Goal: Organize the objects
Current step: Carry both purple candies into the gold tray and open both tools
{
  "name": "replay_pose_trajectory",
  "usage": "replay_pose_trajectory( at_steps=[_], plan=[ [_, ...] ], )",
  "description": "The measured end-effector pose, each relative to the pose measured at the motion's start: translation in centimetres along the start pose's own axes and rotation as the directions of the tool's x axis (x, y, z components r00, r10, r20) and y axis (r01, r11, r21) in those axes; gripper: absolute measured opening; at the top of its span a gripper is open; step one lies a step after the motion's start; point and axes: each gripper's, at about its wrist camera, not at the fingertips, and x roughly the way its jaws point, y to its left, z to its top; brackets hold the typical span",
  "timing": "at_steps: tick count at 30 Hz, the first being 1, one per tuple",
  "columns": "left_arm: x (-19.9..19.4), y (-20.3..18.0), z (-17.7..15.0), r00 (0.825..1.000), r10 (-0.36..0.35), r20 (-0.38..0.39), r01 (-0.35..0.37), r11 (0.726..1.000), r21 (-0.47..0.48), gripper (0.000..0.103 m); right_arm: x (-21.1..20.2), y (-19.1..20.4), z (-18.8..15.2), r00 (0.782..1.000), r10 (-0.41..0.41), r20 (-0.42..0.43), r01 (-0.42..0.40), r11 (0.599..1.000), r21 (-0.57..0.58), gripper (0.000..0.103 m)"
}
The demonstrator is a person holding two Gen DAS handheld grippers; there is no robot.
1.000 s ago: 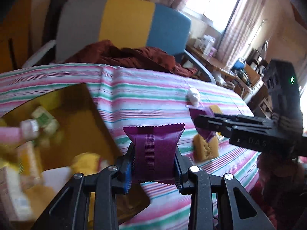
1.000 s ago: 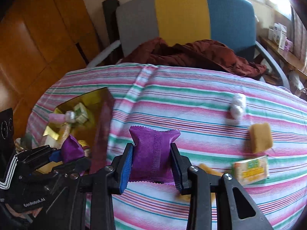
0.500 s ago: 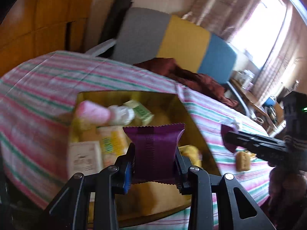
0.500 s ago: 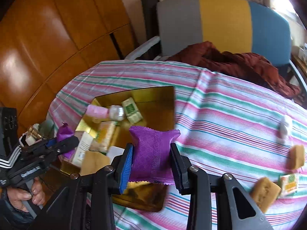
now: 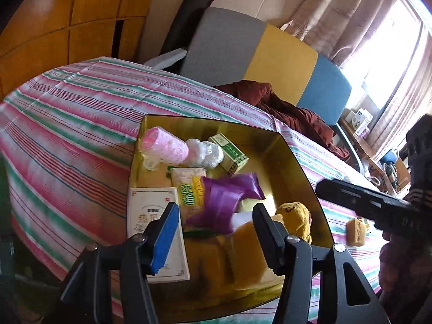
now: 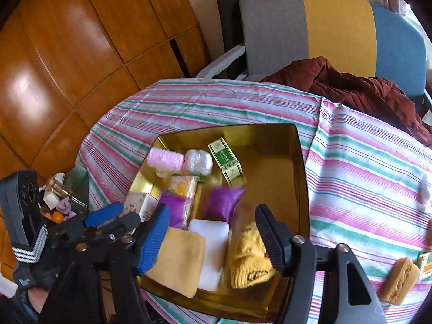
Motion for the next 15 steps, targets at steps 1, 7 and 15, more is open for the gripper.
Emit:
replay_pose_trajectory(
  at_steps=[1, 7, 15],
  plan=[
    [-0.2, 0.0, -0.1, 1.0, 0.009, 0.007, -0.009, 1.0, 0.003, 0.063, -0.1, 0.1, -0.3, 1.0, -0.009, 0.002, 0.009, 1.0, -0.003, 0.077],
    [-0.9, -0.6, -0.8, 0.998, 0.056, 0.034, -0.058, 0.997, 0.042, 0.069, -0.4, 0.7, -2.2, 0.997, -0.073, 0.02, 0.074, 0.997, -0.036, 0.083],
    [-1.8, -1.8, -1.1, 0.995, 0.087, 0.058, -0.091, 0.993, 0.075, 0.075, -2.2, 1.3, -3.6, 0.979, -0.179, 0.097, 0.185, 0.981, -0.056, 0.083]
  ],
)
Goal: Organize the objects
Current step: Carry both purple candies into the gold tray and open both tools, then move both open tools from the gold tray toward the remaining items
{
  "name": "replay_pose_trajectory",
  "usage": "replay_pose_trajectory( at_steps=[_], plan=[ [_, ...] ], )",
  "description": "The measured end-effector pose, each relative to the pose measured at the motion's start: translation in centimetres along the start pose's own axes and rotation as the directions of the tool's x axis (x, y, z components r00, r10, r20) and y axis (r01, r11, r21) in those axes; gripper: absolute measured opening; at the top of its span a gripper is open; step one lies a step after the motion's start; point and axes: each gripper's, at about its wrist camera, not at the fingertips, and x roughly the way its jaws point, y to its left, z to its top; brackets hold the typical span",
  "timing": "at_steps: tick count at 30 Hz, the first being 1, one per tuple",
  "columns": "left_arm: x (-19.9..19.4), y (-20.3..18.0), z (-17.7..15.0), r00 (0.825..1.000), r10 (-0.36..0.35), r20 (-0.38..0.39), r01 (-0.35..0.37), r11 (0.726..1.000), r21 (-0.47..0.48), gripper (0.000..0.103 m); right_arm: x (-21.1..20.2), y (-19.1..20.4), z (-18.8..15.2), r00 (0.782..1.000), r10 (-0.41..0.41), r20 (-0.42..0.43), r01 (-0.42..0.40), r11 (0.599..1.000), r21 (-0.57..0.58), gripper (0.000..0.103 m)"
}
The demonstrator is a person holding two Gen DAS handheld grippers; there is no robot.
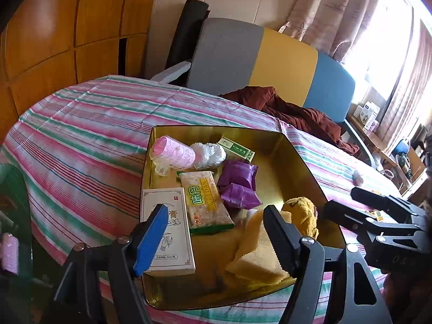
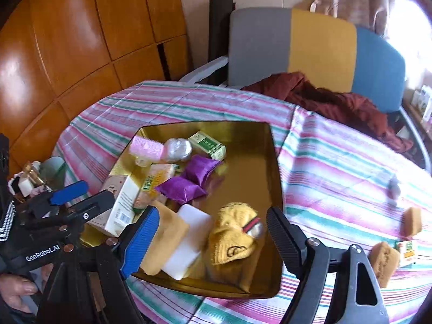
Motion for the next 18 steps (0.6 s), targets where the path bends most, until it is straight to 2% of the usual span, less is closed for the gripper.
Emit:
replay_pose_trajectory(
  at_steps=[9, 18],
  plan=[
    [-1.4, -1.2, -0.3, 0.996, 0.071, 0.056, -0.074, 0.995, 0.065, 0.078, -1.4, -0.4, -1.0, 0.998, -0.049, 0.035, 0.05, 0.999, -0.003, 0.083],
    [-1.9, -2.9, -0.5, 0.994, 0.075, 0.078, -0.085, 0.988, 0.13, 0.079, -2.1, -1.8, -1.8, 0.996, -0.079, 0.048, 0.078, 0.997, 0.017, 0.083]
  ],
)
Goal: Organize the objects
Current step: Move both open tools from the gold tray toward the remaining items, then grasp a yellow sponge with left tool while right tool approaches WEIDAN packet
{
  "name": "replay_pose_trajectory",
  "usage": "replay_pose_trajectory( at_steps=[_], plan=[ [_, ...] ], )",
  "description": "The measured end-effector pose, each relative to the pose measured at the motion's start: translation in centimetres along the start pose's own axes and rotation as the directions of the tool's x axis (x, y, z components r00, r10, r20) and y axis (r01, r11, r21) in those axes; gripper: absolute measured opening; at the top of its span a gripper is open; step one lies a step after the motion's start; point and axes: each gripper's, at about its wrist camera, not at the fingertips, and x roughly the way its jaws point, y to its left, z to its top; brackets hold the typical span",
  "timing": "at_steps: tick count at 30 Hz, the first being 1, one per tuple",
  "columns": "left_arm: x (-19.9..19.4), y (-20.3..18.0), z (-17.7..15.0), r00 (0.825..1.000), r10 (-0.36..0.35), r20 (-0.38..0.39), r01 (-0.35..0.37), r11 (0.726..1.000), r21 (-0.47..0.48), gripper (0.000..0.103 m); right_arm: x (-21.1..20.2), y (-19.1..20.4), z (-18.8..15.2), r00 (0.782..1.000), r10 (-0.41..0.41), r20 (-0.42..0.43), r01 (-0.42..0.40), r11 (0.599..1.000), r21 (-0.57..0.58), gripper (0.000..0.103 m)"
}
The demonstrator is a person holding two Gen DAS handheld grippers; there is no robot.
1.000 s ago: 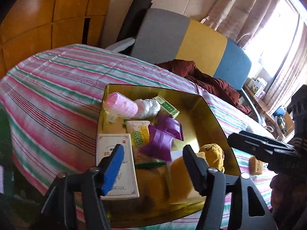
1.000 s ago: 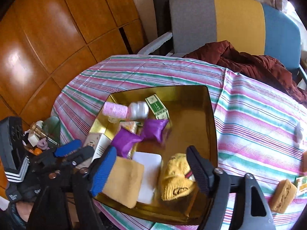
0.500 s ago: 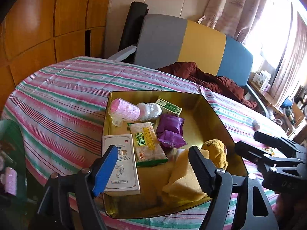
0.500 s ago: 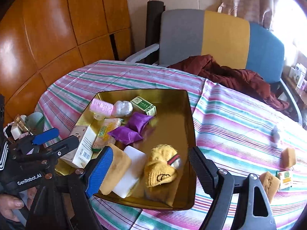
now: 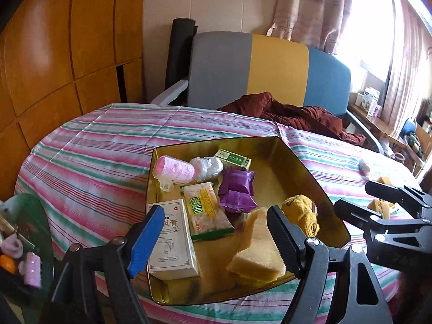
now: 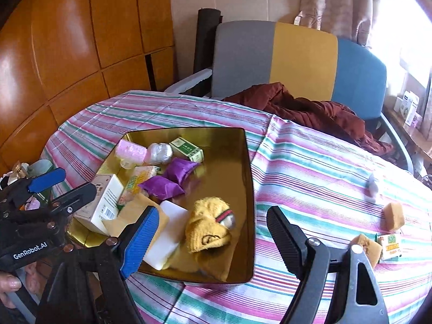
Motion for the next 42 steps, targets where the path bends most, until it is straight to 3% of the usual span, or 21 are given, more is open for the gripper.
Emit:
replay_pose_trajectory(
  at_steps=[15, 25, 30, 36, 37, 40, 42],
  plan=[
    [-0.4, -3.0, 0.6, 1.0, -0.024, 0.009, 0.023, 0.996, 0.082, 0.08, -1.1, -8.9, -2.0, 0.99, -0.136, -0.028, 0.138, 0.98, 0.142, 0.083],
    [-0.7, -6.4, 2.3, 0.995, -0.093, 0.036, 0.086, 0.985, 0.152, 0.083, -3.9, -17.7, -3.4, 0.964, -0.255, -0.07, 0.264, 0.926, 0.271, 0.083],
    [-0.3, -8.8, 2.8, 0.989, -0.145, 0.031, 0.136, 0.97, 0.2, 0.085, -5.8, -24.1, -4.1, 0.944, -0.313, -0.107, 0.329, 0.854, 0.404, 0.083],
    [0.5, -12.7, 3.3, 0.974, -0.225, 0.0, 0.217, 0.941, 0.26, 0.085, -7.3, -31.4, -6.5, 0.904, -0.41, -0.121, 0.401, 0.712, 0.576, 0.083],
    [0.6, -13.3, 3.2, 0.972, -0.233, -0.005, 0.226, 0.936, 0.27, 0.085, -7.4, -32.3, -7.2, 0.902, -0.414, -0.122, 0.397, 0.686, 0.609, 0.084],
    [1.2, -15.7, 3.0, 0.964, -0.262, -0.039, 0.261, 0.913, 0.313, 0.087, -7.2, -34.6, -9.4, 0.929, -0.343, -0.139, 0.328, 0.588, 0.739, 0.085],
    [1.8, -17.4, 2.7, 0.958, -0.278, -0.064, 0.283, 0.897, 0.34, 0.087, -7.8, -35.0, -9.6, 0.934, -0.344, -0.096, 0.289, 0.568, 0.771, 0.085]
  ],
)
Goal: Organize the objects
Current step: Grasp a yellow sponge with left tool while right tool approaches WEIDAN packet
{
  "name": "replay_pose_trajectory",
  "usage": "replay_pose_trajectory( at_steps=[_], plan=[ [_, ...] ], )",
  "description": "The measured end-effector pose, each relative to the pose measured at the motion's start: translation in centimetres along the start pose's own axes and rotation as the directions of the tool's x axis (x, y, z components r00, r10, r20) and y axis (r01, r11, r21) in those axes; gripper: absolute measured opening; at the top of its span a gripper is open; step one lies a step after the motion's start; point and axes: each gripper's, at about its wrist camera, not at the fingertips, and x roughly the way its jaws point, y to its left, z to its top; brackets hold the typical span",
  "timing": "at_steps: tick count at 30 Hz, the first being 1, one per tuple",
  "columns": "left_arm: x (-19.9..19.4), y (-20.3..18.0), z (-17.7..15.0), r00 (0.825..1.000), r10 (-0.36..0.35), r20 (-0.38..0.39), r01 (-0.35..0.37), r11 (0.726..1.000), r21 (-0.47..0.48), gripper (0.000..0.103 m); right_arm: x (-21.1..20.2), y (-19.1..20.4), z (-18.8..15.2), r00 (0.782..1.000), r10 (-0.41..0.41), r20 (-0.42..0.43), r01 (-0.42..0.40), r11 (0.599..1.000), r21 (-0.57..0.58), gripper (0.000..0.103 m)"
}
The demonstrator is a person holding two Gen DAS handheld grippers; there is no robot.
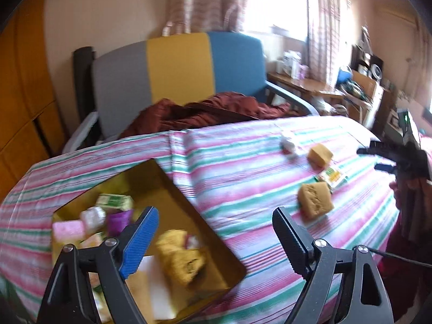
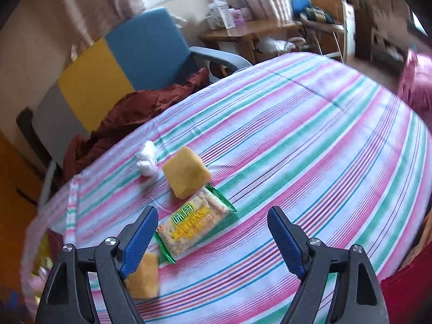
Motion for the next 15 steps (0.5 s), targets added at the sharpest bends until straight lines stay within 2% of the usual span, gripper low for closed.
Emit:
replay_pose_trajectory(
  at_steps=[4, 8, 11, 15],
  plan=[
    [2.5, -3.0, 0.6, 0.997, -0.063, -0.047, 0.065, 0.997, 0.04, 0.087, 0.5, 0.3, -0.1, 0.999, 0.027, -0.035, -0.027, 1.0, 0.0, 0.086],
    [5.7, -6.1, 0.9, 0.984, -0.137, -0.115, 0.145, 0.988, 0.056, 0.087, 0.7, 0.8, -0.2, 0.999, 0.027, -0.045, -0.028, 0.999, -0.027, 0.086],
    [8.4, -8.1, 1.0, 0.97, -0.165, -0.181, 0.178, 0.982, 0.058, 0.087, 0.8, 0.4, -0.1, 0.998, 0.028, -0.057, -0.029, 0.999, -0.023, 0.086],
    [10.6, -10.1, 0.8, 0.96, -0.182, -0.213, 0.203, 0.976, 0.076, 0.087, 1.3, 0.5, 0.0, 0.997, 0.03, -0.075, -0.033, 0.999, -0.034, 0.086]
  ],
)
